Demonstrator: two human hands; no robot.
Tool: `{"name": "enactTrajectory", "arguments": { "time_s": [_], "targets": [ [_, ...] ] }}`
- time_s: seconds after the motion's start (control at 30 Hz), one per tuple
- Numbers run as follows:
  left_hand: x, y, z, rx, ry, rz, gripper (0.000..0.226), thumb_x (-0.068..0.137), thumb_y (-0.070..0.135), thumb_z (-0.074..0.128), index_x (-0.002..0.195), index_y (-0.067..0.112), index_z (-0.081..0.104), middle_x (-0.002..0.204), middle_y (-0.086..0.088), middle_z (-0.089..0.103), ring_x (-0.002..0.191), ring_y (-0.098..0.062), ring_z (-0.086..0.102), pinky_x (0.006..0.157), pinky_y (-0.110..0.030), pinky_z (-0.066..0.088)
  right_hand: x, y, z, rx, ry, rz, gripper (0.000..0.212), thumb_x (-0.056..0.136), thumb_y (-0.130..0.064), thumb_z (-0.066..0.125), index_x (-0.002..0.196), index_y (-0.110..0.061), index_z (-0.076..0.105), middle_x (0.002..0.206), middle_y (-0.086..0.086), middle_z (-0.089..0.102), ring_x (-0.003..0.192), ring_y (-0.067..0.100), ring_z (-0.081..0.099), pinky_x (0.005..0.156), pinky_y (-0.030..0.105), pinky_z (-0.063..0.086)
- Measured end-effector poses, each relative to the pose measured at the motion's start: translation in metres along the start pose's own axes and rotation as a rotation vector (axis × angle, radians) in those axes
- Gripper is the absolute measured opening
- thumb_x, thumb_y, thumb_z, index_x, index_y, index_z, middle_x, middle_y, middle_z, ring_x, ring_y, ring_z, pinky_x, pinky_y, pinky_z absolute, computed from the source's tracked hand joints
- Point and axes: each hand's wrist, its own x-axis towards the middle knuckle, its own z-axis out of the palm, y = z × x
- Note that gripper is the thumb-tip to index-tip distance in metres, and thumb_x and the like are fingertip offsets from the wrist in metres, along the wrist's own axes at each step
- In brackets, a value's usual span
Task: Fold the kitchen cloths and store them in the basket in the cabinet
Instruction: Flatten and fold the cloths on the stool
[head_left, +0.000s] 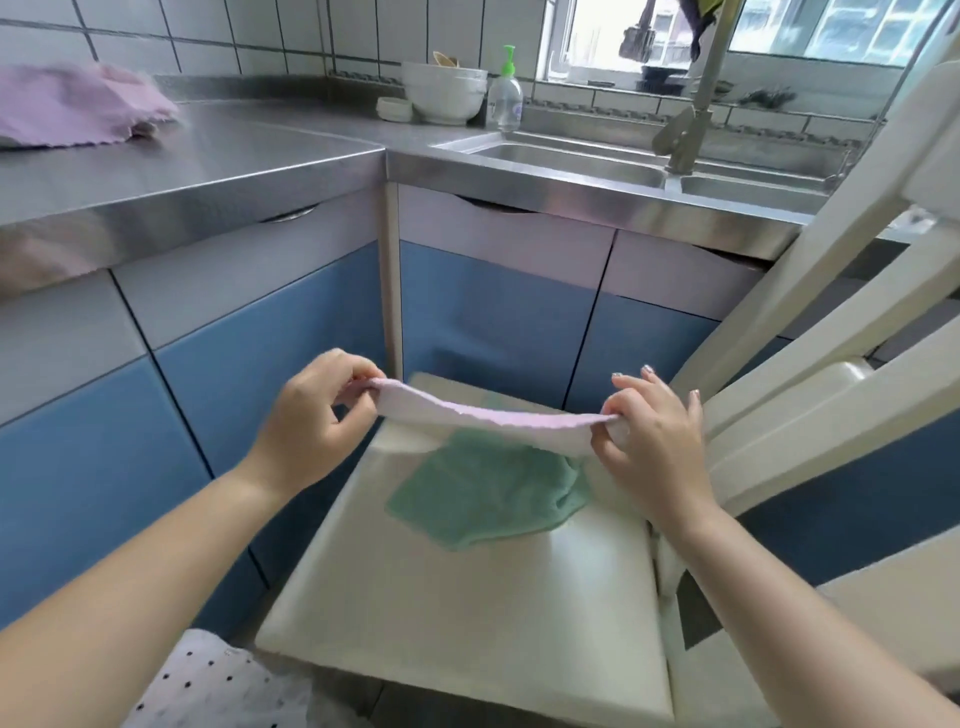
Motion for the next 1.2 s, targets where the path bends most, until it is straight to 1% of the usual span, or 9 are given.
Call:
{"name": "enactTrajectory", "arguments": {
  "time_s": [0.13, 0.23, 0.3, 0.4, 0.57, 0.7, 0.8, 1.0, 1.2],
  "targets": [
    [-0.075, -0.002, 0.006, -0.055, -0.150, -0.033, 0.007, 0.084, 0.025, 0.054, 0.082, 0.024, 0.060, 0.073, 0.013, 0.052, 0.068, -0.010, 0.052, 0.061, -0.020, 0.041, -0.073, 0.001, 0.012, -0.052, -0.140, -0.129, 0.025, 0.063, -0.012, 0.080, 0.073, -0.019, 0.058, 0.105, -0.002, 0.069, 0.116, 0.025, 0.059, 0.101, 0.064, 0.032],
    [-0.127, 0.001, 0.010, -0.093, -0.250, -0.116, 0.007, 0.085, 0.030, 0.054, 0.085, 0.029, 0.061, 0.074, 0.014, 0.055, 0.069, -0.008, 0.054, 0.062, -0.015, 0.041, -0.115, 0.004, 0.020, 0.031, -0.295, -0.192, 0.034, 0.052, -0.006, 0.080, 0.074, -0.019, 0.058, 0.082, -0.008, 0.068, 0.081, 0.018, 0.067, 0.089, 0.042, 0.049],
    [-0.158, 0.001, 0.013, -0.111, -0.267, -0.227, 0.009, 0.083, 0.033, 0.053, 0.086, 0.035, 0.061, 0.078, 0.014, 0.061, 0.073, -0.008, 0.058, 0.062, -0.017, 0.044, -0.133, 0.008, 0.023, 0.066, -0.470, -0.176, 0.031, 0.056, -0.009, 0.076, 0.080, -0.021, 0.061, 0.075, -0.013, 0.064, 0.068, 0.014, 0.060, 0.068, 0.020, 0.046],
    [-0.191, 0.000, 0.017, -0.091, -0.251, -0.373, 0.010, 0.084, 0.029, 0.058, 0.086, 0.038, 0.061, 0.084, 0.017, 0.065, 0.078, -0.005, 0.061, 0.065, -0.018, 0.046, -0.149, 0.017, 0.029, 0.101, -0.623, -0.143, 0.018, 0.075, -0.023, 0.062, 0.092, -0.026, 0.059, 0.086, -0.014, 0.067, 0.079, 0.013, 0.061, 0.059, 0.016, 0.036],
    [-0.197, -0.008, 0.019, -0.105, -0.176, -0.526, 0.013, 0.085, 0.040, 0.059, 0.095, 0.047, 0.057, 0.096, 0.028, 0.063, 0.088, 0.006, 0.060, 0.066, -0.015, 0.048, -0.146, 0.021, 0.040, 0.224, -0.579, 0.013, 0.010, 0.078, -0.023, 0.071, 0.086, -0.024, 0.065, 0.072, -0.011, 0.068, 0.067, 0.012, 0.059, 0.056, 0.010, 0.036],
    [-0.177, -0.028, 0.027, -0.179, -0.101, -0.681, 0.020, 0.087, 0.040, 0.059, 0.102, 0.052, 0.051, 0.097, 0.036, 0.058, 0.093, 0.015, 0.054, 0.070, -0.017, 0.044, -0.121, 0.024, 0.059, 0.437, -0.478, 0.285, 0.014, 0.078, -0.018, 0.072, 0.079, -0.028, 0.062, 0.070, -0.006, 0.065, 0.067, 0.010, 0.058, 0.062, 0.025, 0.043],
    [-0.159, -0.044, 0.036, -0.253, -0.101, -0.751, 0.030, 0.090, 0.026, 0.061, 0.108, 0.047, 0.049, 0.099, 0.025, 0.061, 0.096, 0.009, 0.057, 0.073, -0.012, 0.042, -0.096, 0.023, 0.076, 0.533, -0.401, 0.416, 0.013, 0.080, -0.018, 0.072, 0.081, -0.026, 0.061, 0.076, 0.003, 0.068, 0.074, 0.022, 0.061, 0.069, 0.040, 0.047],
    [-0.127, -0.073, 0.054, -0.270, -0.046, -0.855, 0.020, 0.090, 0.030, 0.061, 0.105, 0.039, 0.054, 0.100, 0.017, 0.064, 0.095, 0.005, 0.059, 0.069, -0.014, 0.043, -0.061, 0.025, 0.107, 0.448, -0.382, 0.479, 0.009, 0.081, -0.024, 0.070, 0.082, -0.022, 0.062, 0.075, -0.007, 0.065, 0.072, 0.012, 0.056, 0.054, 0.011, 0.035],
    [-0.108, -0.095, 0.068, -0.140, -0.077, -0.845, 0.012, 0.089, 0.033, 0.060, 0.100, 0.035, 0.056, 0.095, 0.015, 0.064, 0.093, -0.004, 0.060, 0.071, -0.023, 0.044, -0.050, 0.031, 0.123, 0.307, -0.445, 0.488, 0.011, 0.083, -0.031, 0.067, 0.078, -0.025, 0.058, 0.072, -0.014, 0.059, 0.075, 0.013, 0.054, 0.053, 0.015, 0.032]
  ]
}}
